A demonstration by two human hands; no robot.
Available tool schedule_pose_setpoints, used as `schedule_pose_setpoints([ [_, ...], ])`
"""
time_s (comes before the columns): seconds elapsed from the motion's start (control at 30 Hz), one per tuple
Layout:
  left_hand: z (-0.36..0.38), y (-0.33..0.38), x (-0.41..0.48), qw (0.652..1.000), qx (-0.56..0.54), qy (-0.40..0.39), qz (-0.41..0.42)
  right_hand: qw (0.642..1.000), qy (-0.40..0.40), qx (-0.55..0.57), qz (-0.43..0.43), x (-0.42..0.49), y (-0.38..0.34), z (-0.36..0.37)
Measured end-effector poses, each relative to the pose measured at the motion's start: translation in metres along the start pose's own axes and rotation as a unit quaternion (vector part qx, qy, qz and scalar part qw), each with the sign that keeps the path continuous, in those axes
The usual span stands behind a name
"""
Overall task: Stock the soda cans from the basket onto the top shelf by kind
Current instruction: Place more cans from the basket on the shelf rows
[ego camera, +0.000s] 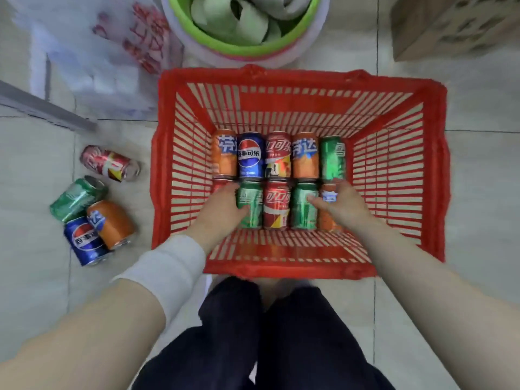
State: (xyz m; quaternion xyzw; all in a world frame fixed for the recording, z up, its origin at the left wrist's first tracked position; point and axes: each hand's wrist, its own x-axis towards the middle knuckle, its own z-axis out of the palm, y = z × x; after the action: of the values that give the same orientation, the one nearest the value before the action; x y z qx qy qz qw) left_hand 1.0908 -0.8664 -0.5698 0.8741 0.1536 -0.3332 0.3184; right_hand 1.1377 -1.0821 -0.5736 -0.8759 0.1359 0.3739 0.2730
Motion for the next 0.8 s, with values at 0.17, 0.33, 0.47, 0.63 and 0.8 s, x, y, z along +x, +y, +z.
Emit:
schedule_pose_setpoints([
  [0.17, 0.007, -0.009, 0.072, 0.998, 0.032, 0.054, 0.004, 1.000, 0.026, -0.008, -0.008, 0.075, -0.003, 0.012],
  [0.33, 0.008, -0.009, 0.129, 0.989, 0.088, 0.116, 0.040, 0.992, 0.073, -0.069, -0.076, 0.129, -0.013, 0.022],
  [0.47, 0.006, -0.003, 0.158, 0.977, 0.141, 0.143, 0.074, 0.973, 0.112, -0.177, -0.097, 0.154, -0.021, 0.024],
  [0.63, 0.014, -0.001, 0.171, 0.971, 0.197, 0.117, 0.074, 0.977, 0.099, -0.177, -0.067, 0.167, -0.024, 0.022],
  [0.8, 0.011, -0.001, 0.169, 0.977, 0.147, 0.134, 0.076, 0.990, 0.080, -0.100, -0.067, 0.163, -0.023, 0.017],
])
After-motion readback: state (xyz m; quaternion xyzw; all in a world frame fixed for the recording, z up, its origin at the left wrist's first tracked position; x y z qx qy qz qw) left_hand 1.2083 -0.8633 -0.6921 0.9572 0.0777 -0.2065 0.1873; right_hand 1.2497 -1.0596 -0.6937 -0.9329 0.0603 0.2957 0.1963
